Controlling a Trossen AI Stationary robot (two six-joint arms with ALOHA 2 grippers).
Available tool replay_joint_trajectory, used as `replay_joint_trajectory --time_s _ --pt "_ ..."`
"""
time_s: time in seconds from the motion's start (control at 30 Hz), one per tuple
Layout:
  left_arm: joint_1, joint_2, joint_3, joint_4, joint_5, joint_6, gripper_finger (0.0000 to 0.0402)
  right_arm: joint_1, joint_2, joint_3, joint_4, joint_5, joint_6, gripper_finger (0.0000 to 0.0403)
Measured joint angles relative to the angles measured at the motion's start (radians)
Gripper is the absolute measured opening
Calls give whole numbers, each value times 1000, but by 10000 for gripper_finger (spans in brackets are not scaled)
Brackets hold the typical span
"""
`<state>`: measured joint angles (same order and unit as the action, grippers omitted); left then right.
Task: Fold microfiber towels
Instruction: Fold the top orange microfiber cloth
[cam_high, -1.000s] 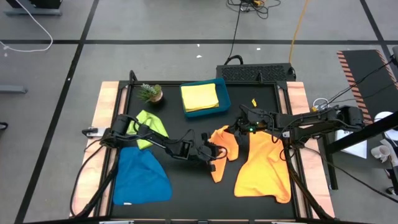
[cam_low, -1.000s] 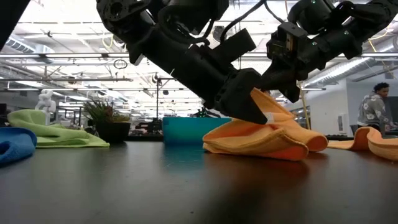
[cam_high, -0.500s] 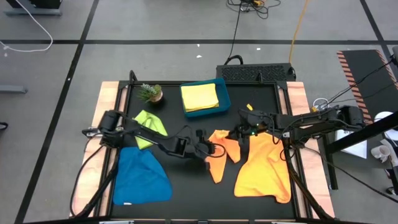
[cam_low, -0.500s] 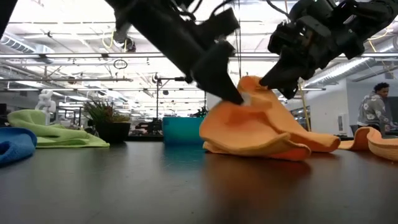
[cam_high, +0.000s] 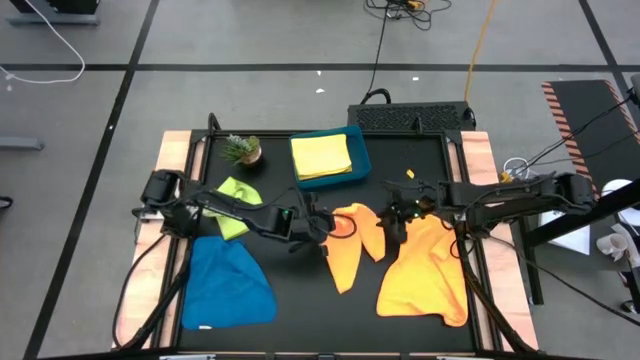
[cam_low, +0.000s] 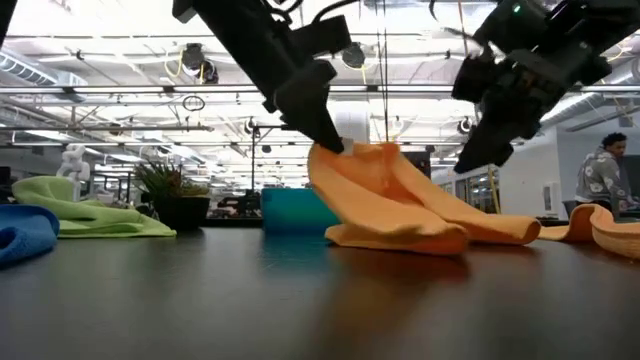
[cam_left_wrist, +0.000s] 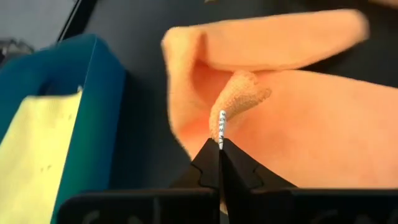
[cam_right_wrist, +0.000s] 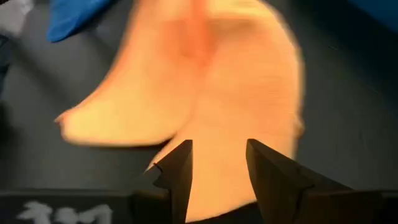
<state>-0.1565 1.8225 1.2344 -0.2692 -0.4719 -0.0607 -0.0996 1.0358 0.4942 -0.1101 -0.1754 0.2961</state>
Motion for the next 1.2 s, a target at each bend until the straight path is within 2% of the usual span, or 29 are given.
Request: replay_joint_trajectory --time_s 0.13,0.3,0.5,0.73,0.9,1.03,1.2 --pt "25 0 0 -10 22 -5 2 132 5 0 41 20 -85 143" --pt "43 0 0 -11 49 -5 6 327 91 -2 65 181 -151 143" --pt "54 0 0 -10 88 -6 3 465 248 -2 146 306 -152 144" --pt "54 0 0 -5 109 -13 3 512 380 -2 175 436 -151 144" --pt "53 0 0 1 115 -24 11 515 415 1 182 502 -160 137" --pt "53 0 0 1 115 -24 4 515 407 0 175 542 -165 105" --pt "50 -2 0 -2 135 -8 9 516 333 -2 196 540 -167 38"
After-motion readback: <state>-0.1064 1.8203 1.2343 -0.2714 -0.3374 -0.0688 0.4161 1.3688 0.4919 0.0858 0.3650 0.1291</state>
